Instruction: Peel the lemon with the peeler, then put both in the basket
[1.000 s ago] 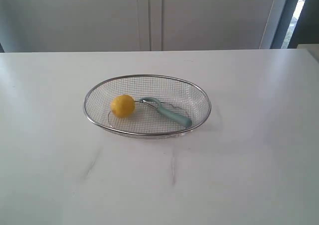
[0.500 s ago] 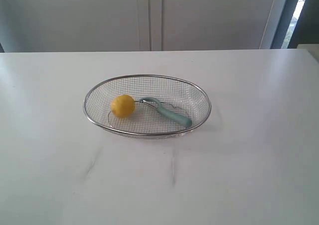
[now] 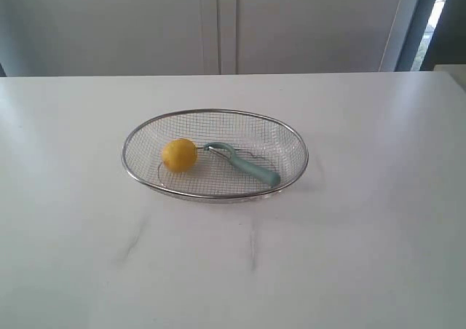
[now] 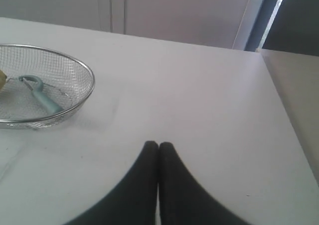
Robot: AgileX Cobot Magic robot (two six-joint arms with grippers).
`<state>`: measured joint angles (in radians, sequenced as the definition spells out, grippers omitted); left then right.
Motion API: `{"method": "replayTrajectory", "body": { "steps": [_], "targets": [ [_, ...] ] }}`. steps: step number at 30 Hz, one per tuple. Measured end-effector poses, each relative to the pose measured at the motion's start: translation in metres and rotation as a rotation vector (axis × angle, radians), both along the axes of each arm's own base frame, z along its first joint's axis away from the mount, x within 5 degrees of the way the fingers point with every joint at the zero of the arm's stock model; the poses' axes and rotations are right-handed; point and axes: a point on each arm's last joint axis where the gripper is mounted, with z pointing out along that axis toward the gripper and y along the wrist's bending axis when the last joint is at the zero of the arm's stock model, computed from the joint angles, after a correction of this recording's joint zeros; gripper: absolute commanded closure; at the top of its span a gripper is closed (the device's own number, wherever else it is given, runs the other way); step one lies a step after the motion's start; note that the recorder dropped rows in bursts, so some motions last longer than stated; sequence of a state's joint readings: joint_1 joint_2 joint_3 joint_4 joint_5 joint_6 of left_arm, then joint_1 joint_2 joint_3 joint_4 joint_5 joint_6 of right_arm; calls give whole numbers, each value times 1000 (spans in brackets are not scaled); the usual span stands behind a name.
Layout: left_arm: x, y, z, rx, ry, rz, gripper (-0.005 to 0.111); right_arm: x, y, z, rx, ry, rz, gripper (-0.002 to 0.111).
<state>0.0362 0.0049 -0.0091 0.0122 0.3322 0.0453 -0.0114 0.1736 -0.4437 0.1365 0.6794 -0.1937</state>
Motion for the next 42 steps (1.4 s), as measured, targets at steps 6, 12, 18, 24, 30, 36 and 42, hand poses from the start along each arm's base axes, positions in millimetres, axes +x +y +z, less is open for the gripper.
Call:
{"method": "replayTrajectory", "body": {
  "steps": [6,12,18,24,30,36,42],
  "targets": [
    [0,0,0,0,0,0,107,-8,-4,-12,-2,-69,-104,108],
    [0,0,0,0,0,0,107,-15,-5,-11,-10,-134,-178,108],
    [0,0,0,0,0,0,107,-15,-5,-11,-11,-140,-185,108],
    [0,0,0,0,0,0,107,-15,-5,-11,-11,-141,-185,108],
    [0,0,0,0,0,0,107,-15,-6,-10,-12,-144,-195,108],
    [0,0,0,0,0,0,107,-16,-10,-10,11,-147,-246,108],
    [0,0,0,0,0,0,107,-13,-12,-16,1,-147,-261,108]
  ]
}}
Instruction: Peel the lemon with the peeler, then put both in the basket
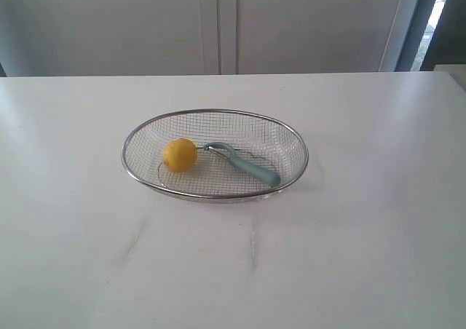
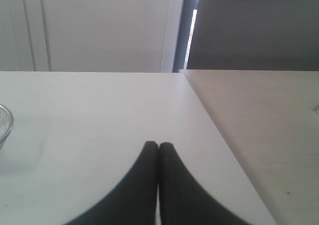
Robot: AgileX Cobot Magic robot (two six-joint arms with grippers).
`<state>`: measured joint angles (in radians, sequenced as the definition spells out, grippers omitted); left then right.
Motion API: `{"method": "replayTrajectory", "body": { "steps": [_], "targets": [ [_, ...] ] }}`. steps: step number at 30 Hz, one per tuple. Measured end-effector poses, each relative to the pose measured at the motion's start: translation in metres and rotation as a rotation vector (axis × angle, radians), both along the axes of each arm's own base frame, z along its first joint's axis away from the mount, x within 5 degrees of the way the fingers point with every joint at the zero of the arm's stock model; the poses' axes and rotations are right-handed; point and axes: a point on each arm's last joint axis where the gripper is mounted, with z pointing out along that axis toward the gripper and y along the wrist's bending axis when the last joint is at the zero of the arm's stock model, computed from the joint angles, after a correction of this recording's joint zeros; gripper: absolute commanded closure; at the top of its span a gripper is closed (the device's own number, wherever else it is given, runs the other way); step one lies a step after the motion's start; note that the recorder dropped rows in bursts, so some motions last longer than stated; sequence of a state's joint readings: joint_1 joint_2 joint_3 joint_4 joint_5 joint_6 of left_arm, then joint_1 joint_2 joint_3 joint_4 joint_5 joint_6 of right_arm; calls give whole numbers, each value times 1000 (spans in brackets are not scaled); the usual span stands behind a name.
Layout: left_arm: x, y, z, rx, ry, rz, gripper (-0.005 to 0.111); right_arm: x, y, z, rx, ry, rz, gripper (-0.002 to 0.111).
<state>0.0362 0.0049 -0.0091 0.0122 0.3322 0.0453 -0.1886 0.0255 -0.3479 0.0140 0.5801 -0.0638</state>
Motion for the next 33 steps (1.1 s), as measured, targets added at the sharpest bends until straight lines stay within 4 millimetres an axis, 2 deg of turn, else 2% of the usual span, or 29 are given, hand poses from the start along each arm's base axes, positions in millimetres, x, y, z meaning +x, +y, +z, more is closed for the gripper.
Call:
{"method": "replayTrajectory", "body": {
  "steps": [11,24,33],
  "targets": [
    [0,0,0,0,0,0,107,15,-3,-47,10,85,-3,108],
    [0,0,0,0,0,0,107,19,-4,-71,6,94,-5,108],
    [0,0,0,-1,-2,0,107,20,-3,-71,7,91,21,108]
  ]
}}
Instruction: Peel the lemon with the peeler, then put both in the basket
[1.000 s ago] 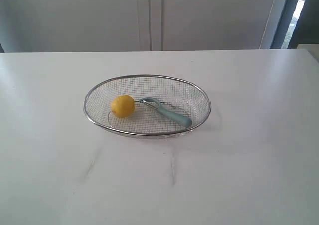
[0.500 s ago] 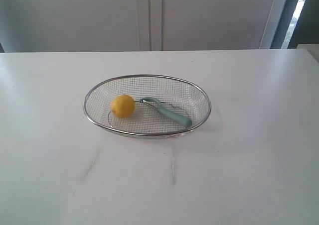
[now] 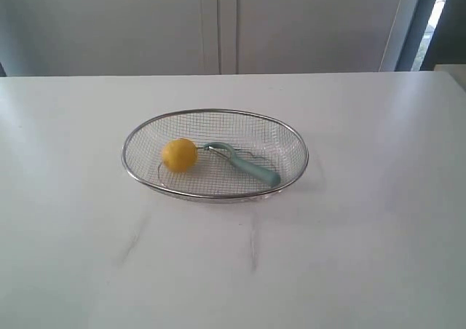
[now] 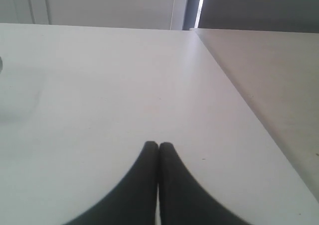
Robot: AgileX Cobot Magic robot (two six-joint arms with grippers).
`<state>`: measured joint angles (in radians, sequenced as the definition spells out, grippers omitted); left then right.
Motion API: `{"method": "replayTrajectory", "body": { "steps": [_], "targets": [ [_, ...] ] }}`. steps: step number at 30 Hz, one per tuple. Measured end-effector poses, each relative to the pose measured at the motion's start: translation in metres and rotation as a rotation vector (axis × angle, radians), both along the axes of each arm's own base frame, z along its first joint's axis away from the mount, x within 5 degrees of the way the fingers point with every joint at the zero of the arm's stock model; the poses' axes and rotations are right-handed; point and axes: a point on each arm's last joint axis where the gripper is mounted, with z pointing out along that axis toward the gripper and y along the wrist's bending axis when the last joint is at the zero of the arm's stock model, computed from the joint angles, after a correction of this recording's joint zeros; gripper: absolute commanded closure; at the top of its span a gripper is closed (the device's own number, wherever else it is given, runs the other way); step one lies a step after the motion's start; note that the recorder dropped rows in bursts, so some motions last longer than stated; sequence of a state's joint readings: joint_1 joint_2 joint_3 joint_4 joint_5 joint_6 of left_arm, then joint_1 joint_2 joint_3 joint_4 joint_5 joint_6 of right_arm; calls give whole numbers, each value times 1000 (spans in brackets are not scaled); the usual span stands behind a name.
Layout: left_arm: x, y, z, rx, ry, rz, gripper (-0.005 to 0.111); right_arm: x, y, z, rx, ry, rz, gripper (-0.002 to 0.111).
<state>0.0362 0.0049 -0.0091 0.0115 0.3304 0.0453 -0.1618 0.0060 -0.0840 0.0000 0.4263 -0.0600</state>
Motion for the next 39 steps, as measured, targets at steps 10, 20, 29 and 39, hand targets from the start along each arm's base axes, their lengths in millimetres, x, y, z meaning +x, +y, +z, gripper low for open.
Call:
{"method": "replayTrajectory", "body": {
  "steps": [10,20,29,39],
  "targets": [
    [0,0,0,0,0,0,107,1,1,-4,0,0,32,108],
    [0,0,0,0,0,0,107,4,1,-21,3,18,32,108],
    [0,0,0,0,0,0,107,4,1,-21,2,16,32,108],
    [0,0,0,0,0,0,107,4,1,-21,2,16,32,108]
  ]
}}
